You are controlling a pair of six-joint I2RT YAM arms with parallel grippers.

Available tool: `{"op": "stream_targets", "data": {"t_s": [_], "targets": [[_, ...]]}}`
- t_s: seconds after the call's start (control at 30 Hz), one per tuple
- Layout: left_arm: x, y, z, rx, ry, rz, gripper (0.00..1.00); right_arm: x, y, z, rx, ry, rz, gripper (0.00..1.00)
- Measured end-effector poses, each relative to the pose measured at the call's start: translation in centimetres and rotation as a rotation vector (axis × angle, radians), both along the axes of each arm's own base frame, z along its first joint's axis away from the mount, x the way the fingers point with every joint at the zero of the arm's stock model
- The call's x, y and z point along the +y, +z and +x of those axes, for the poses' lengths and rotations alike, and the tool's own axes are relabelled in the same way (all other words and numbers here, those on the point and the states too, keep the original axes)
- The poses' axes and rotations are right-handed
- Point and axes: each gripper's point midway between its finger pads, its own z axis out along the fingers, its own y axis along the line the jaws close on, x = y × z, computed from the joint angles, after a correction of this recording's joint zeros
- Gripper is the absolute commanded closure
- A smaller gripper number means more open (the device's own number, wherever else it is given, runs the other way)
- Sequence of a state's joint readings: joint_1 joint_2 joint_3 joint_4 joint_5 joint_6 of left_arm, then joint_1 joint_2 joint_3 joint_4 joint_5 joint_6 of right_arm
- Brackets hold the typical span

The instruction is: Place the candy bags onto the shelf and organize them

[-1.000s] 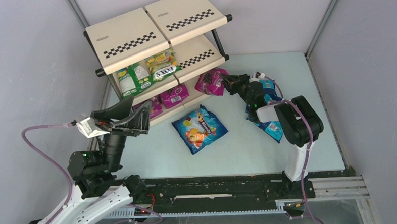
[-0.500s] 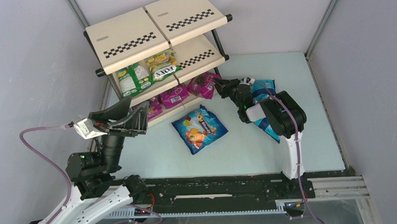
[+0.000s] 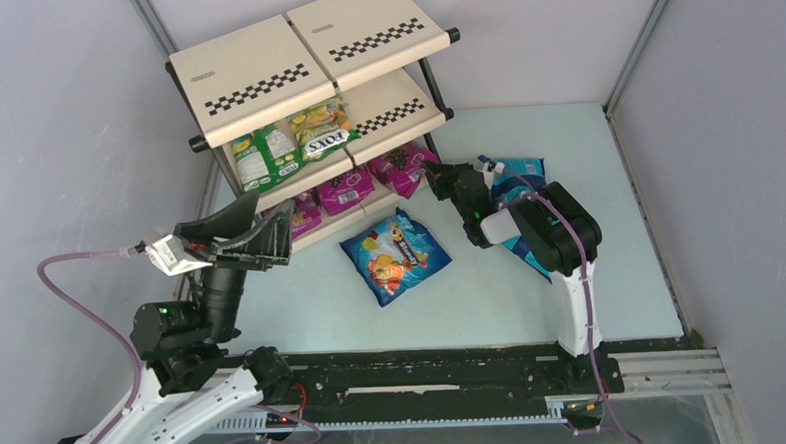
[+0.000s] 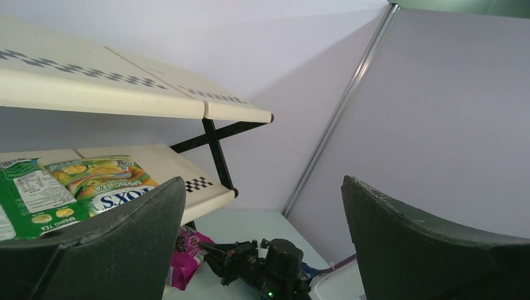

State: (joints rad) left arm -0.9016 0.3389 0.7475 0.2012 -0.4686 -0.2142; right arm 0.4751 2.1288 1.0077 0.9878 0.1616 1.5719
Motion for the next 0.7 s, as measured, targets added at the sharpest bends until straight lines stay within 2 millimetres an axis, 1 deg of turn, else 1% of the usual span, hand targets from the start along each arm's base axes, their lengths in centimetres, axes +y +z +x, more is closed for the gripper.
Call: {"op": "stream_targets", "data": {"t_s": [0.1,0.23,0.33,0.6,0.7], "targets": [[0.0,0.0,0.0,-0.002,0.003,0.004,0.0,0.4,-0.2,0.4,0.012,-0.023,-0.039,0.99],[-0.2,-0.5,0.2,0.003,0.003,0.009,0.0,1.2,0.6,1.4,0.012,-0.047,-0.077,1.0],[-0.2,-0.5,0.1,0.002,0.002,0.009,0.0,1.7,0.7,2.1,0.017,-0.064,-0.1,1.0],[0.1,-0.2,0.0,-0.005,0.004,-0.002,0.0,2.5,-1.0,3.5,0.066,-0.09,-0.146,0.97],[0.1,-0.2,0.0,-0.005,0.007,0.0,0.0,2.8,-1.5,3.9,0.077,-0.087,-0.16,0.95]]}}
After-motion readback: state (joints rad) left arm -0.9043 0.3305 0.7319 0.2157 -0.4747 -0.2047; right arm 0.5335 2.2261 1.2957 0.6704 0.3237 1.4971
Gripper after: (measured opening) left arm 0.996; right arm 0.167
